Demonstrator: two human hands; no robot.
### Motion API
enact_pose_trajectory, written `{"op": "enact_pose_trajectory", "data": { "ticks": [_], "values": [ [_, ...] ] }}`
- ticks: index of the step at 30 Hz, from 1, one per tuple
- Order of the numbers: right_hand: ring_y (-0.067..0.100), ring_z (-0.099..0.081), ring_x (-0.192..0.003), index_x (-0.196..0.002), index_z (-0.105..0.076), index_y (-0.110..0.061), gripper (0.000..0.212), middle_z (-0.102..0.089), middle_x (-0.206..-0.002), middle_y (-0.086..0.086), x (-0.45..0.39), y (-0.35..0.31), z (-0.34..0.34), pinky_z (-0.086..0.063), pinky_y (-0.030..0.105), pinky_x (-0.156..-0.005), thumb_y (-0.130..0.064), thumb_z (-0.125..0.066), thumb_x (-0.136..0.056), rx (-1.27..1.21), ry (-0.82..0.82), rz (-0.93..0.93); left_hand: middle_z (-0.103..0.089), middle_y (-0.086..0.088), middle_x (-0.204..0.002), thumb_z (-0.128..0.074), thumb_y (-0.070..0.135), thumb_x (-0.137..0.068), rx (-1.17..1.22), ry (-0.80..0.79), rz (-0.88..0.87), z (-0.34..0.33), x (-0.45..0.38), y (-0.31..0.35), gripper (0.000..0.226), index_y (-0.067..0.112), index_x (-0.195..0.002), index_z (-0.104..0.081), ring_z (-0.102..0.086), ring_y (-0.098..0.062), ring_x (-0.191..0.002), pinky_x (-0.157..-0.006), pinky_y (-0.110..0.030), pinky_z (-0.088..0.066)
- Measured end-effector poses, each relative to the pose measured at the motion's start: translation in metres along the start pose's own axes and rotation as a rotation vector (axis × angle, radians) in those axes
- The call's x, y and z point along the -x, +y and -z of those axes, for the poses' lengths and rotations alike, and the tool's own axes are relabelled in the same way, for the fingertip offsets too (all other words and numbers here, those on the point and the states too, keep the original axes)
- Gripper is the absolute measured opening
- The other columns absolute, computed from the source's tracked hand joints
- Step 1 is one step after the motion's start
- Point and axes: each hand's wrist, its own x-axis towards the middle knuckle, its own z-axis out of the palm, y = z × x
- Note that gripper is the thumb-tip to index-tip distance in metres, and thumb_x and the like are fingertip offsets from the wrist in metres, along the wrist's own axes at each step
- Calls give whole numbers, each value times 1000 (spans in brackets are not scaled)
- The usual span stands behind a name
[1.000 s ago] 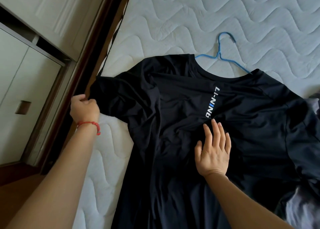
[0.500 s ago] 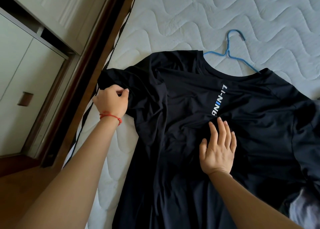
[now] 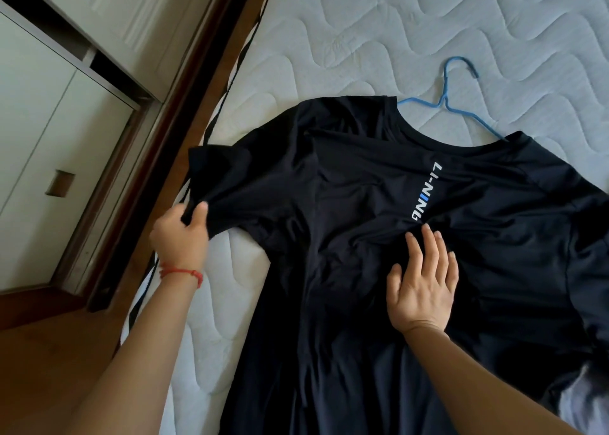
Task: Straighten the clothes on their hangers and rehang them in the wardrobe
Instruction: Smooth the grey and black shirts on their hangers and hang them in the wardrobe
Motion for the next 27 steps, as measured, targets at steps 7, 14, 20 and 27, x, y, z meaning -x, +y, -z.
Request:
{"op": "enact_pose_trajectory", "data": {
  "ticks": [7,14,20,27],
  "values": [
    [26,-23,-136,-131,-38,-11,53,-37,-145,15,0,0,-1,-3,34,-114,-31,-34,-82,-1,-2,4,-59,-16,-123,-57,40,-83,198,-66,527,11,-25,-22,53,-1,-116,-59,-53,-33,-115,-97,-37,-41],
    [26,-22,-136,-131,-37,-12,53,-37,-146,15,0,-1,-1,-3,34,-114,-31,-34,-83,0,3,3,-60,-12,-124,-72,54,-66,233,-148,561,1,-83,9,78,2,-122,-54,-59,-30,-111,-98,-42,-47],
    [26,-22,-136,-131,-38,-11,53,-37,-145,15,0,-1,-1,-3,34,-113,-31,-34,-82,-6,6,5,-63,-3,-113,-74,57,-63,462,-145,555,5,-114,2,72,12,-117,-57,-61,-19,-100,-92,-32,-49],
    [26,-22,-136,-131,-39,-11,53,-37,-146,15,0,-1,-2,-2,33,-114,-31,-34,-82,-3,-11,4,-54,-17,-130,-54,20,-89,233,214,302,6,-56,6,42,4,-127,-51,-52,-25,-120,-98,-26,-40]
  ]
}}
